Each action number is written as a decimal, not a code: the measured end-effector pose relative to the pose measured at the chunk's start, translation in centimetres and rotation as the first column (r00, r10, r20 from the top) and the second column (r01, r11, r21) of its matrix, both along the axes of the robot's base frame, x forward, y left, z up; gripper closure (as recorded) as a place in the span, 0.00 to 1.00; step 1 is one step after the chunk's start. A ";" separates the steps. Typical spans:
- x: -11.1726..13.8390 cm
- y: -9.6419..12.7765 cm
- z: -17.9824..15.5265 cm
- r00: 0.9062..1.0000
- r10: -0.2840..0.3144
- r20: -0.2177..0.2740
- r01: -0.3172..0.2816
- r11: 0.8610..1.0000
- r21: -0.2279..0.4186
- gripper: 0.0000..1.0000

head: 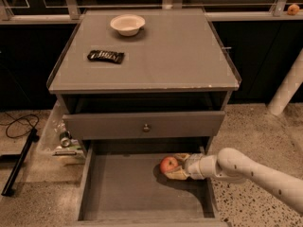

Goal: Place apple into middle drawer

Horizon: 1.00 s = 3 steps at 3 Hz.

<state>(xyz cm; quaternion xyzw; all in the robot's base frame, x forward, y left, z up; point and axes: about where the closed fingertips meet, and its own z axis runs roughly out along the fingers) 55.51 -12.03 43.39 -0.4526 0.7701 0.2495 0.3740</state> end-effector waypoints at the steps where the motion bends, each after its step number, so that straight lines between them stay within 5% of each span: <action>1: 0.8 0.6 -1.6 1.000 -0.007 -0.001 0.007 1.000 -0.004 1.00; 3: 1.6 1.1 -3.8 1.000 -0.019 0.006 0.019 1.000 -0.018 1.00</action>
Offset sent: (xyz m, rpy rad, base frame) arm 0.0204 0.0087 -0.0385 -0.0099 -0.0158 -0.0340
